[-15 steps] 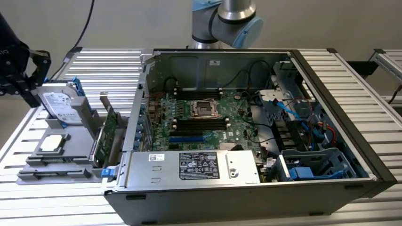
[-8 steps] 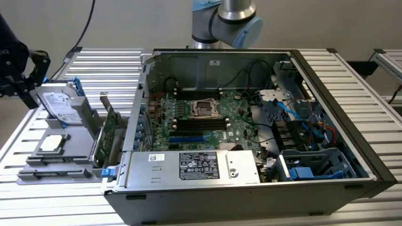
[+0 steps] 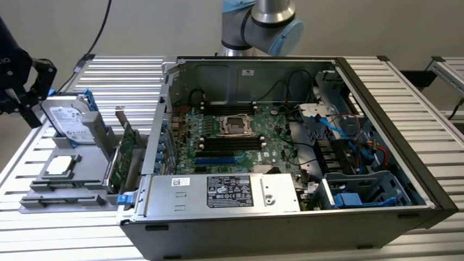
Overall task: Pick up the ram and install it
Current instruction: 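Pick up the ram and move it above insertion slot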
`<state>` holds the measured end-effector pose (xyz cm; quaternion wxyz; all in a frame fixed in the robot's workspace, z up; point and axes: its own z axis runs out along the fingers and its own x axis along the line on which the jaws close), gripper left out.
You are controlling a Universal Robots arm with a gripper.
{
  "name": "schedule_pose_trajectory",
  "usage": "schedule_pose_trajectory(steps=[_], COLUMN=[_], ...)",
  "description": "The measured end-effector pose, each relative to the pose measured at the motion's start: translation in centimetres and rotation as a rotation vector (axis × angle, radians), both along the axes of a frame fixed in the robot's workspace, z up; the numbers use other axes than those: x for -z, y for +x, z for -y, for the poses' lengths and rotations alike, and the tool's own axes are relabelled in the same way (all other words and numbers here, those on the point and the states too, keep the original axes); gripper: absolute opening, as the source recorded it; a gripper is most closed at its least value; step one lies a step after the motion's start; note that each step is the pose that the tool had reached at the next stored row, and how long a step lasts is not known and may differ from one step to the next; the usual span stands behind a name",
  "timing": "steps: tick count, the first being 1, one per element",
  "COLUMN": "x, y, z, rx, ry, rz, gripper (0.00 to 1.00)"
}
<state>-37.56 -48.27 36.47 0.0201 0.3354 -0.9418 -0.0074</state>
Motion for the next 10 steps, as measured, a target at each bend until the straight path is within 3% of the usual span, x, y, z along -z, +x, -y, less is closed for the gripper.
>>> schedule_pose_trajectory(steps=[10], x=[0.2], y=[0.0], z=[0.0], rx=[-0.181], ry=[-0.0129], rz=[-0.0224], gripper=[0.11])
